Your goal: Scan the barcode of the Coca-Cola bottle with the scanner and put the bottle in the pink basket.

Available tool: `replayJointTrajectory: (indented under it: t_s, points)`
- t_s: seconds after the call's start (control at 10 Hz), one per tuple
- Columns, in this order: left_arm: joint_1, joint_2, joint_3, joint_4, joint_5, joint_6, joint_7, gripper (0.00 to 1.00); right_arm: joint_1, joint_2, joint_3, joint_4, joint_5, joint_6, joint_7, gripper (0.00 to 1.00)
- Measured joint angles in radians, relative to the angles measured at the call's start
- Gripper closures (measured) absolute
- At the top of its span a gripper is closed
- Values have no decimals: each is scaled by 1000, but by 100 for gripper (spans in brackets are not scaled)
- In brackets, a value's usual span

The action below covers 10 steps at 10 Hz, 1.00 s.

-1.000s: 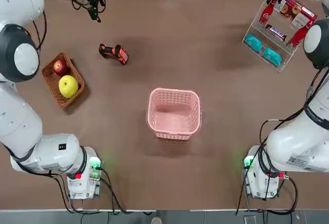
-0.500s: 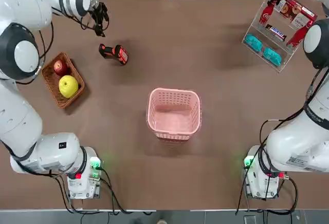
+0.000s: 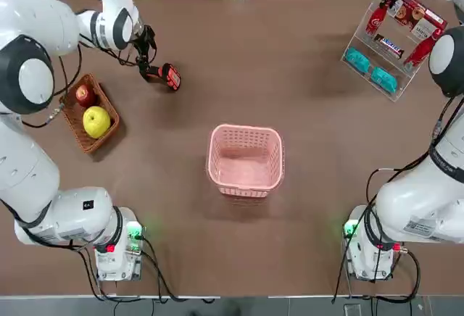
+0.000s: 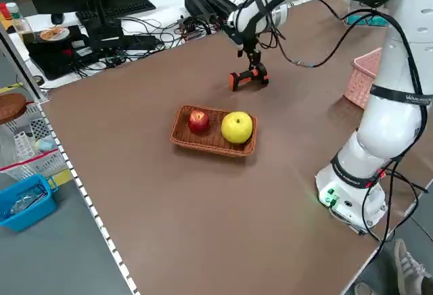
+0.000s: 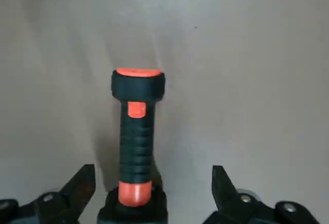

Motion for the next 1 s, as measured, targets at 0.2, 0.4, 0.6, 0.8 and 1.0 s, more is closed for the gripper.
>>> replayJointTrajectory:
  t_s: [0.2, 0.4, 0.6, 0.8, 1.0]
  points:
    - [0, 0, -4, -31, 0, 36, 0, 0, 0, 0, 0, 0, 10, 0, 0, 62]
    - [-1, 15, -15, -67, 0, 113, 0, 0, 0, 0, 0, 0, 22, 0, 0, 65]
    - [-1, 30, -16, -91, 5, 146, 3, 0, 0, 0, 1, 0, 22, 1, 0, 67]
    - [3, 31, -15, -103, 45, 151, 3, 0, 0, 0, 2, 1, 23, 0, 0, 67]
    - [4, 37, -15, -117, 57, 176, 3, 0, 2, -2, 7, 10, 23, -20, 0, 67]
